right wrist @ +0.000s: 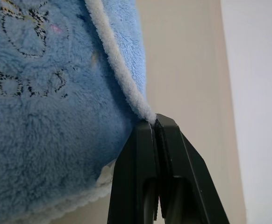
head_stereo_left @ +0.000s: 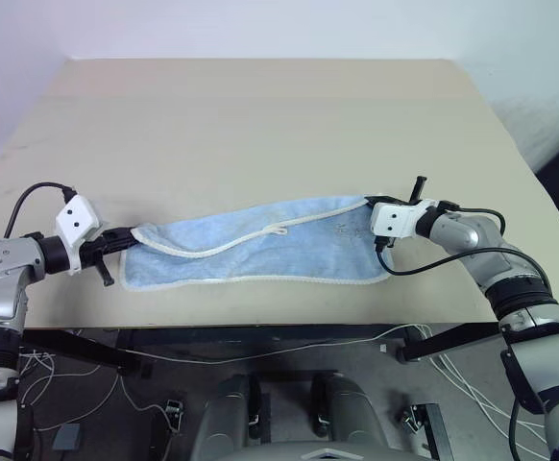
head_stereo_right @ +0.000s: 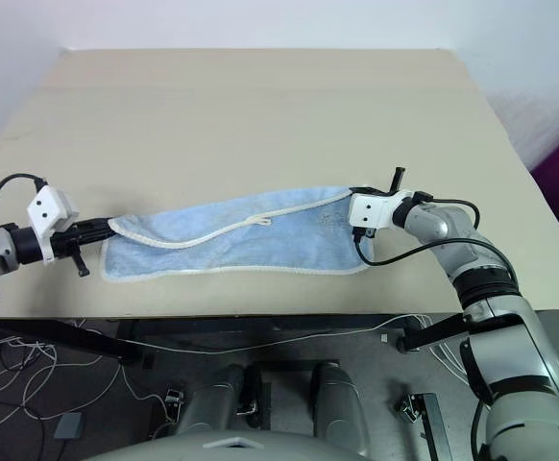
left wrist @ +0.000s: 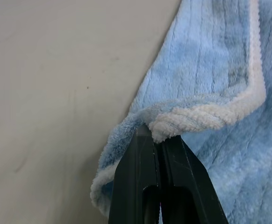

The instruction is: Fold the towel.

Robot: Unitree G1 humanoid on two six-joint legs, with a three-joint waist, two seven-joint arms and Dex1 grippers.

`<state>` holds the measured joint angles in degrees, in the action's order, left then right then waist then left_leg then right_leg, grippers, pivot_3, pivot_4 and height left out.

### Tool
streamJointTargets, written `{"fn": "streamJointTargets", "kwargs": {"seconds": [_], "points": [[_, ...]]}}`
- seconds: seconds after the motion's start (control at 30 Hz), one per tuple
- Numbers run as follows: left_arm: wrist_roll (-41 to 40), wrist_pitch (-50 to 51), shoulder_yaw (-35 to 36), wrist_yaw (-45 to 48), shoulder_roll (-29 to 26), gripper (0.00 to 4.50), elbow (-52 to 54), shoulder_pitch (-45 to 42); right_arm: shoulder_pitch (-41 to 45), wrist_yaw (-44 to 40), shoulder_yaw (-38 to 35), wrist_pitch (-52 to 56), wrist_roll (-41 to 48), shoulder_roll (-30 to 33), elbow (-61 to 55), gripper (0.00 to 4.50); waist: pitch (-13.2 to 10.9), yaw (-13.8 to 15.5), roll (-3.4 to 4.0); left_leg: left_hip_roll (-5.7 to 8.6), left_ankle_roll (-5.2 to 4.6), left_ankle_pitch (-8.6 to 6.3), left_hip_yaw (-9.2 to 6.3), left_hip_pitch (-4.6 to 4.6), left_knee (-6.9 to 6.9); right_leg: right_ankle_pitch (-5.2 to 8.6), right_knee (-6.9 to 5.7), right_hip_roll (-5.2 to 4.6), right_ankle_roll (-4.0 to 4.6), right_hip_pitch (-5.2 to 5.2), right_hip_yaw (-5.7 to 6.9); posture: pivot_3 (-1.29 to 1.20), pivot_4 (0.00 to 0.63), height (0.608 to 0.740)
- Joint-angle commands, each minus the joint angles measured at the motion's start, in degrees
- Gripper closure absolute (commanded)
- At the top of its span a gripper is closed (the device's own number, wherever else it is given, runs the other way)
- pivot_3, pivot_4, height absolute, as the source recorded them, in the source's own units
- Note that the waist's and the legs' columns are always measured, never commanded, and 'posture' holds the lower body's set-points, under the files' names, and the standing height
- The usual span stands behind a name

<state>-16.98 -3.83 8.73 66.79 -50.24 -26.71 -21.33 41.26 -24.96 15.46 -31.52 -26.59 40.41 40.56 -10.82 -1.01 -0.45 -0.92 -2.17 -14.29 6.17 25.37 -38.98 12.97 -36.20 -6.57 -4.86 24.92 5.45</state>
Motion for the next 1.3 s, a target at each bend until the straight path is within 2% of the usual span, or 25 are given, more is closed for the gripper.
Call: {"fn": "streamJointTargets", "kwargs": {"seconds": [0.03, 0.3, 0.53, 0.7, 0.83, 0.93, 1.07, 1.13, 1.2, 1.3], "points": [[-2.6, 2.0, 3.2, -1.1, 0.3, 4.50, 1.3, -1.5, 1.5, 1.1, -1.8, 0.5, 0.4, 1.4, -2.8, 4.47, 0.0, 0.0, 0.00, 0.00, 0.00, 0.00, 0.00, 0.00, 0.00, 0.00, 0.00, 0.00, 0.00, 0.00, 0.00, 0.00, 0.150, 0.740], [-6.2, 8.2, 6.8, -7.2, 4.2, 4.50, -1.8, -10.2, 7.9, 1.6, -4.3, 1.9, 2.8, 2.1, -0.8, 4.47, 0.0, 0.0, 0.00, 0.00, -0.01, 0.01, -0.01, 0.00, -0.03, 0.00, -0.01, 0.00, -0.01, -0.02, 0.00, 0.00, 0.150, 0.740], [-5.1, 7.8, 8.1, -15.0, 7.6, 4.50, -15.6, -28.2, 23.4, 4.4, -3.4, 1.4, 1.1, 2.3, 12.4, 4.47, 0.0, 0.1, -0.03, 0.03, 0.00, 0.03, 0.00, 0.00, -0.07, -0.01, 0.00, 0.01, -0.02, -0.05, 0.01, 0.00, 0.150, 0.740], [-2.6, 3.2, 8.4, -20.8, 6.2, 4.50, -26.8, -41.0, 33.0, 4.2, -4.6, 0.1, 2.3, 4.2, 17.9, 4.47, -0.1, -0.2, -0.05, 0.04, -0.01, 0.04, 0.04, 0.03, -0.04, 0.00, 0.02, 0.01, -0.04, -0.02, 0.00, 0.00, 0.150, 0.740], [-2.7, 2.8, 9.5, -21.2, 4.0, 4.50, -30.1, -44.5, 33.6, -1.1, -7.1, -1.3, 7.5, 5.6, 16.1, 4.47, -0.1, -0.4, -0.05, 0.04, -0.01, 0.03, 0.16, 0.02, 0.02, 0.03, 0.03, 0.02, -0.09, -0.03, -0.01, 0.00, 0.150, 0.740], [-4.1, 5.6, 9.8, -15.6, 2.4, 4.50, -26.0, -39.5, 26.9, -12.5, -10.2, -0.6, 16.7, 6.8, 8.3, 4.47, 0.0, -0.6, -0.05, 0.04, -0.01, 0.03, 0.22, 0.02, 0.00, 0.03, 0.03, 0.02, -0.09, -0.04, -0.01, 0.00, 0.150, 0.740], [-9.1, 14.2, 10.8, -6.4, 1.2, 4.50, -12.5, -23.9, 10.2, -26.8, -13.1, 8.4, 29.4, 9.8, -10.7, 4.47, -0.1, -0.7, -0.02, 0.03, -0.04, 0.01, 0.14, -0.10, 0.02, 0.05, 0.03, 0.01, -0.13, -0.25, 0.00, 0.00, 0.150, 0.740], [-11.5, 18.1, 11.6, -3.7, 0.8, 4.50, -5.4, -15.5, 2.4, -30.4, -13.9, 13.0, 32.4, 11.7, -18.3, 4.47, -0.1, -0.6, -0.02, 0.01, -0.06, 0.00, 0.02, -0.05, -0.04, 0.03, 0.02, 0.00, -0.17, -0.22, 0.00, 0.00, 0.150, 0.740], [-14.7, 23.9, 13.6, -1.0, -0.1, 4.50, 3.7, -3.1, -7.8, -34.4, -15.9, 19.7, 36.4, 15.1, -27.3, 4.47, -0.1, -0.3, -0.01, 0.01, -0.08, -0.01, -0.02, 0.01, -0.09, 0.02, 0.00, -0.02, -0.17, -0.15, -0.02, 0.00, 0.150, 0.740], [-18.1, 30.3, 16.6, 1.2, -1.5, 4.50, 13.5, 9.9, -17.2, -37.7, -19.2, 27.6, 41.2, 18.8, -36.4, 4.47, -0.1, -0.1, -0.01, 0.01, -0.09, -0.04, -0.03, -0.02, -0.09, 0.03, 0.07, -0.13, -0.16, -0.10, -0.06, 0.00, 0.150, 0.740]]}}
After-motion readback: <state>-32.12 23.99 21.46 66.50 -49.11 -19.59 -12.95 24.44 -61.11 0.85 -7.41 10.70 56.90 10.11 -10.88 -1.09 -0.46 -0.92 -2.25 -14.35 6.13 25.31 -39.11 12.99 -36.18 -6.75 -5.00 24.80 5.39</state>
